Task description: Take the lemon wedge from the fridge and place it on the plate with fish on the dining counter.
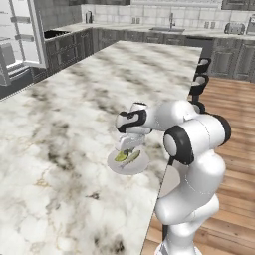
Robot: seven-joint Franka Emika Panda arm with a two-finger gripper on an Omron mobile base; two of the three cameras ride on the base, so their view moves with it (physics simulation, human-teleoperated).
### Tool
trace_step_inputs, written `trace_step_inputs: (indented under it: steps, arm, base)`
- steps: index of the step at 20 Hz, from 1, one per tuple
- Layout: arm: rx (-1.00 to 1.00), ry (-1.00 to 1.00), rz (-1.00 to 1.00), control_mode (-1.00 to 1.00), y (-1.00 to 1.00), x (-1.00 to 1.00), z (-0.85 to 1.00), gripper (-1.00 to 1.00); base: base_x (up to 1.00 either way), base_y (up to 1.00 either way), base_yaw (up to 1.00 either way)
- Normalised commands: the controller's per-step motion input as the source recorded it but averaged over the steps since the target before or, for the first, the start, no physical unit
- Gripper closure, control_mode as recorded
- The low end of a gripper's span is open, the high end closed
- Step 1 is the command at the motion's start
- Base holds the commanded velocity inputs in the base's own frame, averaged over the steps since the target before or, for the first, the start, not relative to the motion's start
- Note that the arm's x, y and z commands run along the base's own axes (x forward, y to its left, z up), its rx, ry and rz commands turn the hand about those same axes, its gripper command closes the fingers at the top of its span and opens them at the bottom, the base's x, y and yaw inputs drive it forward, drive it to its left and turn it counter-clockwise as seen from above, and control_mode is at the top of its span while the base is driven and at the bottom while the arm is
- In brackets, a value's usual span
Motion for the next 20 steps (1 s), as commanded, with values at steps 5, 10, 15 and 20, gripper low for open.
trace_step_inputs:
  steps: [5,10,15,20]
  arm:
    - [0.0,-0.02,0.04,-1.0,0.0,0.27,-0.08,1.0]
    - [0.0,0.01,-0.04,-1.0,0.0,0.58,-0.16,-1.0]
    - [0.04,0.0,0.08,-1.0,0.0,0.62,0.17,-1.0]
    - [0.01,-0.06,0.43,-1.0,0.0,-0.56,0.41,-1.0]
  base:
    - [0.0,0.0,0.0]
    - [0.0,0.0,0.0]
    - [0.0,0.0,0.0]
    - [0.0,0.0,0.0]
